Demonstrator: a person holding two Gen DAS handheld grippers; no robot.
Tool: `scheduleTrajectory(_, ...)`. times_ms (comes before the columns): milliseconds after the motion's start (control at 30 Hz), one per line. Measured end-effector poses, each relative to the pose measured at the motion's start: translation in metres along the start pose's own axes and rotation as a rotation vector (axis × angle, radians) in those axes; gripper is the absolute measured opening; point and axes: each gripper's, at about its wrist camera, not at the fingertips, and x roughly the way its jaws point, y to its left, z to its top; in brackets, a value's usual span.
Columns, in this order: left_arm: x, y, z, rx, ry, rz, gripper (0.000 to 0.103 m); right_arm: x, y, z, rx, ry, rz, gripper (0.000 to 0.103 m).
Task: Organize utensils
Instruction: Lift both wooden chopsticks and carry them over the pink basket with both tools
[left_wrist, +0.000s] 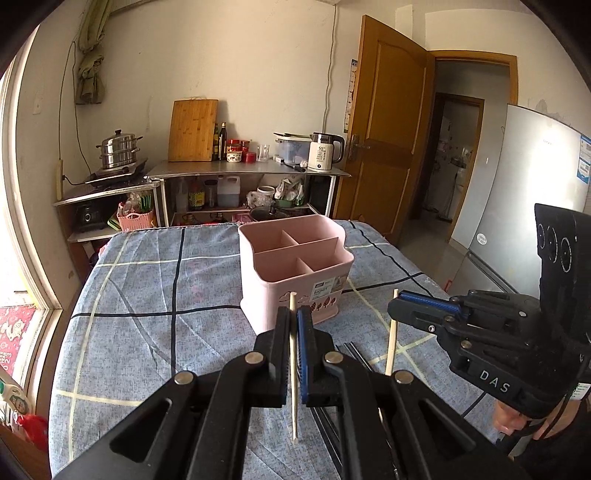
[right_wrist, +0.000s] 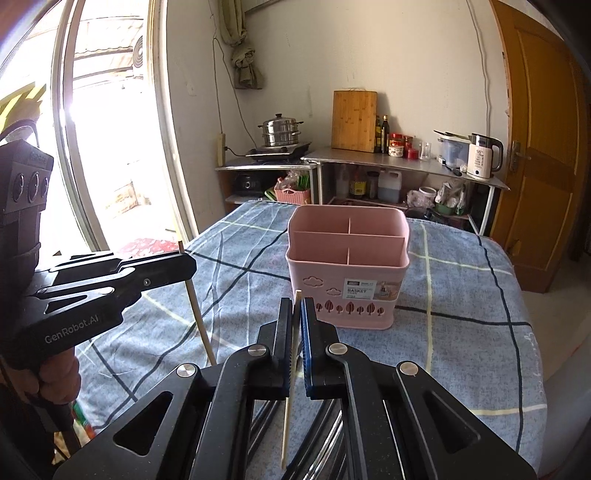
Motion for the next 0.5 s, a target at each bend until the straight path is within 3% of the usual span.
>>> scheduleTrajectory(500, 0.0, -0.006, 0.024, 0.019, -0.016, -0.021, 0.005, -0.008, -0.023, 0.022, 0.008, -0.058, -0.001, 0.004)
